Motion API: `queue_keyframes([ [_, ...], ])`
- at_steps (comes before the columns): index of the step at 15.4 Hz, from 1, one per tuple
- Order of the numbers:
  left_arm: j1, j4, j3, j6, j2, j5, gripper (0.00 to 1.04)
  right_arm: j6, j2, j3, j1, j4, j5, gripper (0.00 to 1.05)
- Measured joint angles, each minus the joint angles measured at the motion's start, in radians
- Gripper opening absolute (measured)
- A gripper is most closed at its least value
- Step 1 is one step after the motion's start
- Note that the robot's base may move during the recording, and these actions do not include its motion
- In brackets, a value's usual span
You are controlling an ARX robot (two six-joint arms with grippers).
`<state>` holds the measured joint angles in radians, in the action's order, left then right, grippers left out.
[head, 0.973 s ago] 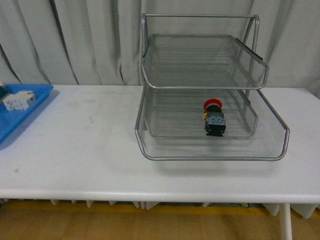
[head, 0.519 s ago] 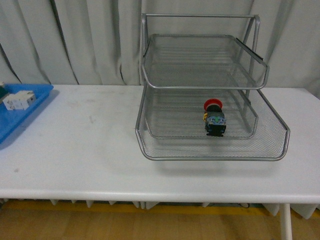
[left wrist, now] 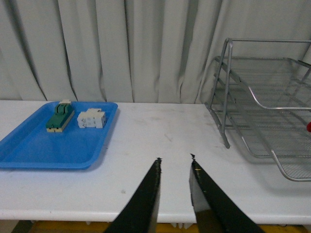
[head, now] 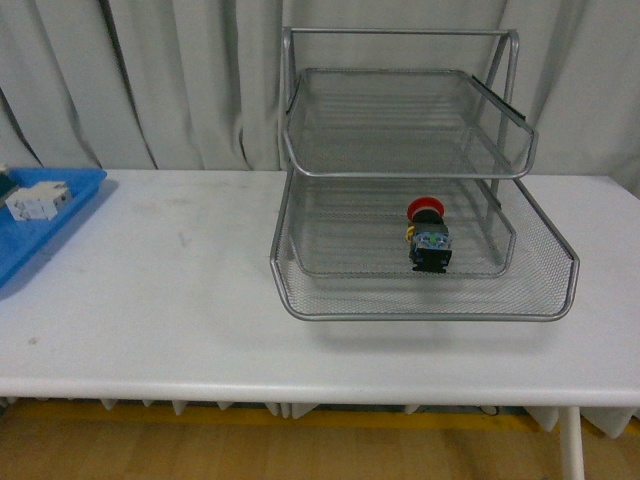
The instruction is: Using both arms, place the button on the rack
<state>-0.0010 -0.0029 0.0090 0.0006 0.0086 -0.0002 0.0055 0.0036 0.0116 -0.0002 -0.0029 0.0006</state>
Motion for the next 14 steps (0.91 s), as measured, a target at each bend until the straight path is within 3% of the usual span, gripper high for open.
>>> queue_keyframes([
  [4,0.000,0.000,0.000,0.000,0.000,0.000,0.62,0.002,0.005,0.000,-0.010,0.005,-0.027,0.98],
  [5,0.000,0.000,0.000,0.000,0.000,0.000,0.71,0.011,0.066,0.002,-0.058,0.085,-0.140,0.98],
  [6,0.000,0.000,0.000,0.000,0.000,0.000,0.80,0.023,0.179,0.020,-0.080,0.187,-0.191,0.98],
  [7,0.000,0.000,0.000,0.000,0.000,0.000,0.94,0.037,0.385,0.063,-0.058,0.381,-0.196,0.98],
  [8,0.000,-0.001,0.000,0.000,0.000,0.000,0.99,0.059,0.609,0.140,-0.021,0.573,-0.172,0.98],
  [10,0.000,0.000,0.000,0.000,0.000,0.000,0.98,0.125,0.945,0.333,0.041,0.724,-0.122,0.98],
  [12,0.000,0.000,0.000,0.000,0.000,0.000,0.98,0.209,1.345,0.633,0.146,0.577,-0.108,0.98],
  [14,0.000,0.000,0.000,0.000,0.000,0.000,0.98,0.230,1.542,0.859,0.225,0.407,-0.134,0.94],
])
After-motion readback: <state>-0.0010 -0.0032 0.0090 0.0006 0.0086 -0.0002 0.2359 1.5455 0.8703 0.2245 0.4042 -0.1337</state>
